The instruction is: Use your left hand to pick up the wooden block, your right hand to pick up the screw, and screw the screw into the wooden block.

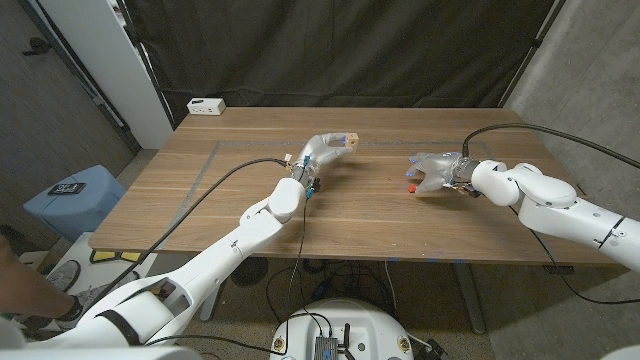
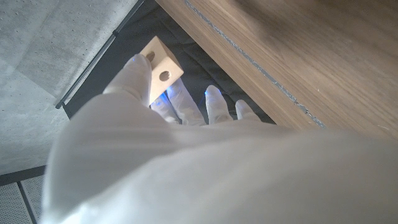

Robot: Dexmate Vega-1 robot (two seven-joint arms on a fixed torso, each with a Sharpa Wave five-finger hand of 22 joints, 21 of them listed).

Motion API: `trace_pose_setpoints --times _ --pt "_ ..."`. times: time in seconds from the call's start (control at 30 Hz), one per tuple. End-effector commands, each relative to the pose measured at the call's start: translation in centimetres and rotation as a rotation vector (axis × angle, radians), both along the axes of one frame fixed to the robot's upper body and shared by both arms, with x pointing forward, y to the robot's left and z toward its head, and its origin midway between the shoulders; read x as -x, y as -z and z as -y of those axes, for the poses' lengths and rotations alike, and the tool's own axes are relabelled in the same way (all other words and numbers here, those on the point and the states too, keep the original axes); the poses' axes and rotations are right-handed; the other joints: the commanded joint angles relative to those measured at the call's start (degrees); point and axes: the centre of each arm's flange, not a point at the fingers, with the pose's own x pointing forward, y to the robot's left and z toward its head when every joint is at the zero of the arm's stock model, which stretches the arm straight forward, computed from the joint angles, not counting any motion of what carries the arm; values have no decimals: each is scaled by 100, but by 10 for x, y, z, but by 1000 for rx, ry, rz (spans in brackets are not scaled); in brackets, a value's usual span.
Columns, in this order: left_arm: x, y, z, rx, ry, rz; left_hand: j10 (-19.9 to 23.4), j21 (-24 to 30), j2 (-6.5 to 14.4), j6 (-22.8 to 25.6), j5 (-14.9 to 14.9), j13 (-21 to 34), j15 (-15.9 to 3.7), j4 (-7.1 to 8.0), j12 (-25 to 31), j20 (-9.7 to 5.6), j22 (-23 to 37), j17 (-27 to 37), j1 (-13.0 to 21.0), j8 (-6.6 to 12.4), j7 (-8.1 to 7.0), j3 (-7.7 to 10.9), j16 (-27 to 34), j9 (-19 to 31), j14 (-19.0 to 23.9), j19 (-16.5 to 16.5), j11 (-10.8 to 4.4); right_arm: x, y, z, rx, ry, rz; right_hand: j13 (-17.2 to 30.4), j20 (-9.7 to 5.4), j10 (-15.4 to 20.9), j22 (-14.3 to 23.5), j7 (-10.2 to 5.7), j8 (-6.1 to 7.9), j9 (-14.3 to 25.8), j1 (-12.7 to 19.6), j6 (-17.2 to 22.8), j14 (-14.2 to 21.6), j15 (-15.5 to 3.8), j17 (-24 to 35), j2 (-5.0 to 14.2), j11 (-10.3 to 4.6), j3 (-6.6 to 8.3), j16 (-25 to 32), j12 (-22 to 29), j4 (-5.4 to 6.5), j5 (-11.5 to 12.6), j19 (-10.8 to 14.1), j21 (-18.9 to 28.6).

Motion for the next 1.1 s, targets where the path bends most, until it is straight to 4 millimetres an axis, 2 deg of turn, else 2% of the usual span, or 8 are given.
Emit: trace_pose_setpoints --times 0.03,1.1 --pt "-1 3 2 -2 2 -10 -3 29 56 55 -15 18 -615 11 -23 -24 17 21 18 -8 24 -23 57 22 47 11 -15 -3 4 -4 40 14 24 15 -25 50 22 -33 66 19 88 84 33 -10 27 -24 -9 70 28 23 4 -8 58 0" --pt "-5 5 2 -15 3 -25 17 37 106 89 -22 39 -602 -9 -51 -14 19 20 51 -13 22 -47 58 22 46 31 -16 -12 13 -11 80 12 55 21 -32 133 22 -19 339 130 340 456 111 -51 45 -61 -30 212 32 36 15 -12 110 -12"
